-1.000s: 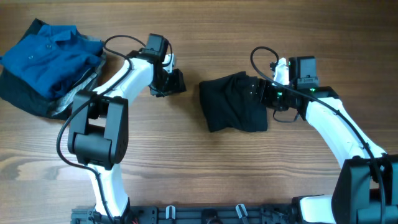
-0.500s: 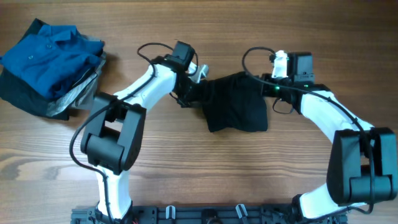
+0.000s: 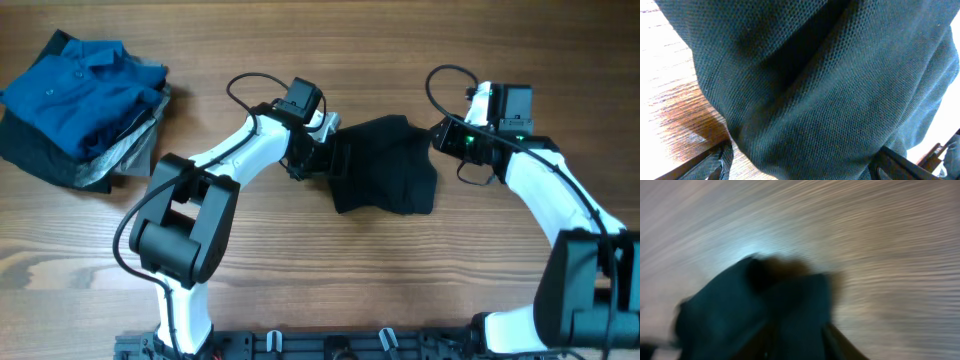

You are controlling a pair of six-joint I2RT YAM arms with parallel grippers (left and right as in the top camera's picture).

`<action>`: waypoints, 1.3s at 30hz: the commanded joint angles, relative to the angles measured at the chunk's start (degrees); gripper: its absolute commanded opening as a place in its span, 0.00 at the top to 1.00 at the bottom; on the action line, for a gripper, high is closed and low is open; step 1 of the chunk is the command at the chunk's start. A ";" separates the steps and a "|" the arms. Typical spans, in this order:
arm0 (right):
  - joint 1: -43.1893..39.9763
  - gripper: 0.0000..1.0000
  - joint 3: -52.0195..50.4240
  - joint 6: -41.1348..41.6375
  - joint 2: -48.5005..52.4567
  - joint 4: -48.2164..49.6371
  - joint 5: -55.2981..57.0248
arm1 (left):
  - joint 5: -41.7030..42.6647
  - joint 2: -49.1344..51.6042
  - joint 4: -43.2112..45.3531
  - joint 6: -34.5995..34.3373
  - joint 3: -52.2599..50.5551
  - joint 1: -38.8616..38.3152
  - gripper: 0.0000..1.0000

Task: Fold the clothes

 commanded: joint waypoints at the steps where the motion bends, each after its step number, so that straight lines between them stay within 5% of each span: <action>1: 0.74 0.39 1.68 -5.25 -3.41 -10.10 -9.75 | -0.98 1.03 0.02 0.72 -1.46 3.32 0.14; 7: 0.90 0.32 -4.33 5.38 -0.35 -19.67 15.72 | -1.01 1.03 2.36 0.72 -1.46 6.78 0.13; 12: 0.96 0.43 -10.82 -6.95 0.79 -10.03 -8.39 | 0.92 1.03 4.52 0.31 -1.46 6.51 0.13; 16: 0.96 0.60 -12.57 -7.48 0.79 -8.13 -10.47 | 0.90 1.03 5.70 0.31 -1.46 6.67 0.13; 20: 0.96 0.65 -12.90 -10.43 0.79 -10.38 -13.29 | 0.90 1.03 6.05 0.31 -1.46 6.67 0.13; 22: 0.94 0.93 -12.90 -8.85 0.79 -8.68 -13.77 | 0.63 1.03 6.40 0.33 -1.46 6.73 0.13; 31: -2.49 0.96 -9.51 -6.86 0.28 -10.67 -8.46 | -2.36 1.03 5.99 0.33 -1.46 6.73 0.13; 32: -2.47 0.89 -9.55 -7.17 0.33 -10.56 -6.78 | -2.36 1.03 5.99 0.35 -1.46 6.73 0.13; 33: -2.40 0.42 -9.55 -9.22 0.33 -10.54 -7.32 | -2.36 1.03 5.99 0.35 -1.46 6.73 0.12; 34: -1.86 0.09 -9.55 -12.94 0.37 -10.51 -8.55 | -2.36 1.03 6.01 0.35 -1.46 6.73 0.12; 36: -0.74 0.07 -10.05 -14.60 0.66 -9.16 -8.52 | -2.36 1.03 6.01 0.35 -1.46 6.73 0.11; 39: 0.57 0.36 -11.87 -14.32 0.68 -5.90 -10.71 | -2.36 1.03 6.01 0.35 -1.46 6.73 0.10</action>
